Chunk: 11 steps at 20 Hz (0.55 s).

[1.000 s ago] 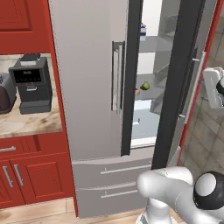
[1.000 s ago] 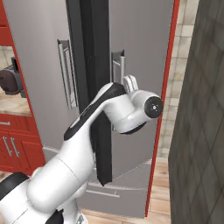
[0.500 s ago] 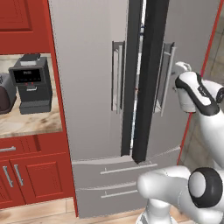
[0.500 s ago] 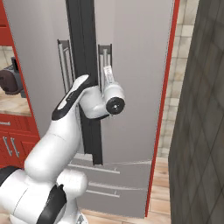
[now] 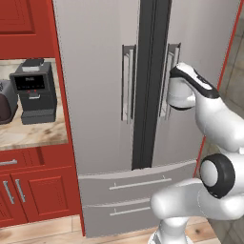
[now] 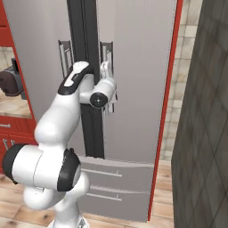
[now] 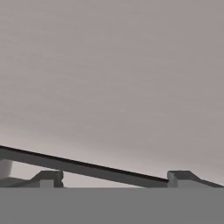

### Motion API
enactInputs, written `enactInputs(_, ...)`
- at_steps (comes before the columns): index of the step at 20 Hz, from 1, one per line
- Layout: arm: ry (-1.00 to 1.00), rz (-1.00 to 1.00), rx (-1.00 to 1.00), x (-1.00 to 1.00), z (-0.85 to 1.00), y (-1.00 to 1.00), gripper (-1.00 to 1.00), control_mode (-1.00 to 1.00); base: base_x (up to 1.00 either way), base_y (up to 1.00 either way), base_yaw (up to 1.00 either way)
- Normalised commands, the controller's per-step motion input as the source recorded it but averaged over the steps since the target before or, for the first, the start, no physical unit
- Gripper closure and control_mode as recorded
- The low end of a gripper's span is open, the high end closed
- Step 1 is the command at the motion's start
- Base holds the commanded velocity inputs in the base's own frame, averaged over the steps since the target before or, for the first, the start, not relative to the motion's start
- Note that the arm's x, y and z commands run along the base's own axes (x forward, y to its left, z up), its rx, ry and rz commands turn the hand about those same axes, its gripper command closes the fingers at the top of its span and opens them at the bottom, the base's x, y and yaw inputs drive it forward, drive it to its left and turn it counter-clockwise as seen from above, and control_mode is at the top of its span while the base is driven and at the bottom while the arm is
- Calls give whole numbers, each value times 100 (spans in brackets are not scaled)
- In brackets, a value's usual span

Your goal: Place the tupperware on the second highest shelf of the fridge. Make space for the tupperware among the existing items by rearranging them on the shelves if needed. Close the fridge door when finished.

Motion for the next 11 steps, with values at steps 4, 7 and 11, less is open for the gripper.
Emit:
enactInputs(4,0,0,0,0,0,0,-100,-100,0,0,0)
enactInputs(7,0,0,0,0,0,0,-100,-100,0,0,0)
enactInputs(11,0,0,0,0,0,0,-100,-100,0,0,0)
